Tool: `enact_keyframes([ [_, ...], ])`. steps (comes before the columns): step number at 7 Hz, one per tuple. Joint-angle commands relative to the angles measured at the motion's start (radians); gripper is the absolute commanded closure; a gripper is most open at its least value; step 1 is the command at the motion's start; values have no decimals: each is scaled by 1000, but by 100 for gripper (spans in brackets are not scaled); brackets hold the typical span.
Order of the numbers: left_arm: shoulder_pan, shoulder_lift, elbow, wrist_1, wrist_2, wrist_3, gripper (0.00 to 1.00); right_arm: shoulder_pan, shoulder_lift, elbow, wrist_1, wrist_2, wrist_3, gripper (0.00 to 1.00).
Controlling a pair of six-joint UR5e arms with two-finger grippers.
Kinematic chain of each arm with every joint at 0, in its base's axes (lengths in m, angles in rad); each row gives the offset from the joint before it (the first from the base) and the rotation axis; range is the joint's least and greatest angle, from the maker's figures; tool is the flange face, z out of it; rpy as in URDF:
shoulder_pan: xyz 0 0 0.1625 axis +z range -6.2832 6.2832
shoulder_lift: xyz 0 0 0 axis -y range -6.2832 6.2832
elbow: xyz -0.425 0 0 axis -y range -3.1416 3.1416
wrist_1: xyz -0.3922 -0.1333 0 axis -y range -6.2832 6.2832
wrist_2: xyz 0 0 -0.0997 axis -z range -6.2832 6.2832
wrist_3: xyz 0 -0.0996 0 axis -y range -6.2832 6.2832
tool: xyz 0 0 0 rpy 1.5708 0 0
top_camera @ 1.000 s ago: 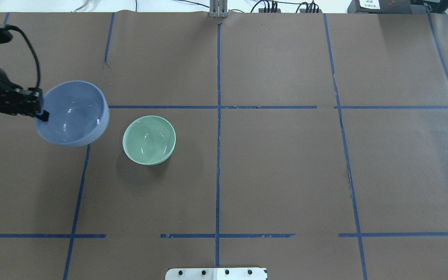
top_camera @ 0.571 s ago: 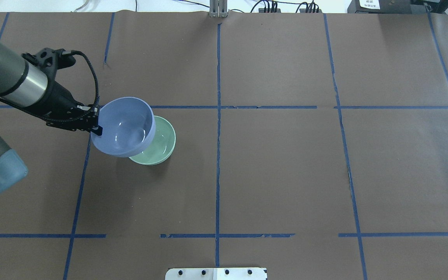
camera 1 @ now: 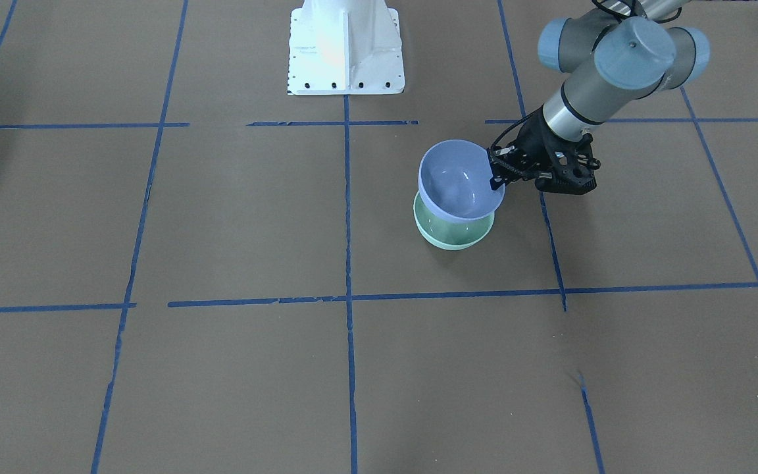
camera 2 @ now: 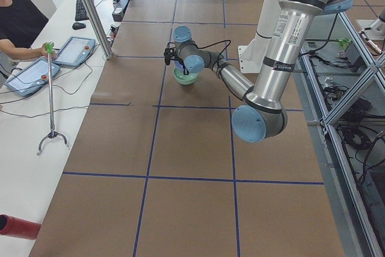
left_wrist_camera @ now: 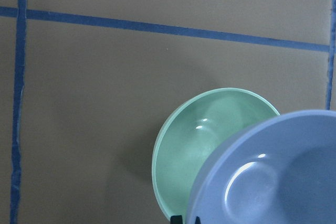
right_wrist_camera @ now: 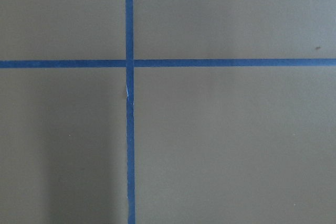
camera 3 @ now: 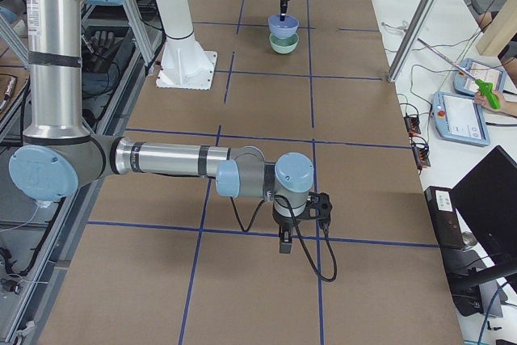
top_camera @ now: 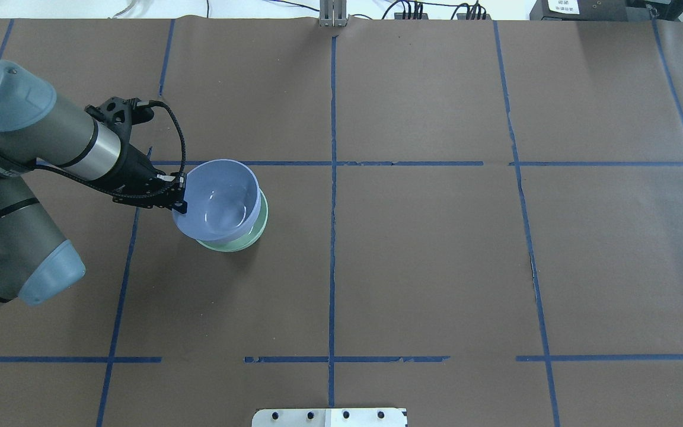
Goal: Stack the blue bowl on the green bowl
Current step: 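Lower the blue bowl into the green bowl and open the left gripper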
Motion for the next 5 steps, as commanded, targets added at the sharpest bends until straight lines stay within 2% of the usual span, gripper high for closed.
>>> enact_keyframes([
  [1, 9, -13, 48, -27, 3, -2, 100, 0, 0, 0, 0, -1, 0, 0],
  [2, 7, -13, 55, -36, 3, -2, 100, 0, 0, 0, -1, 0, 0, 0],
  [3, 9, -10, 56, -51, 3, 0, 87, 0, 0, 0, 0, -1, 0, 0],
  [4, 7, -4, 55, -71, 3, 1, 1, 0, 0, 0, 0, -1, 0, 0],
  [5, 7, 4, 55, -89, 3, 3, 0, 0, 0, 0, -1, -1, 0, 0],
])
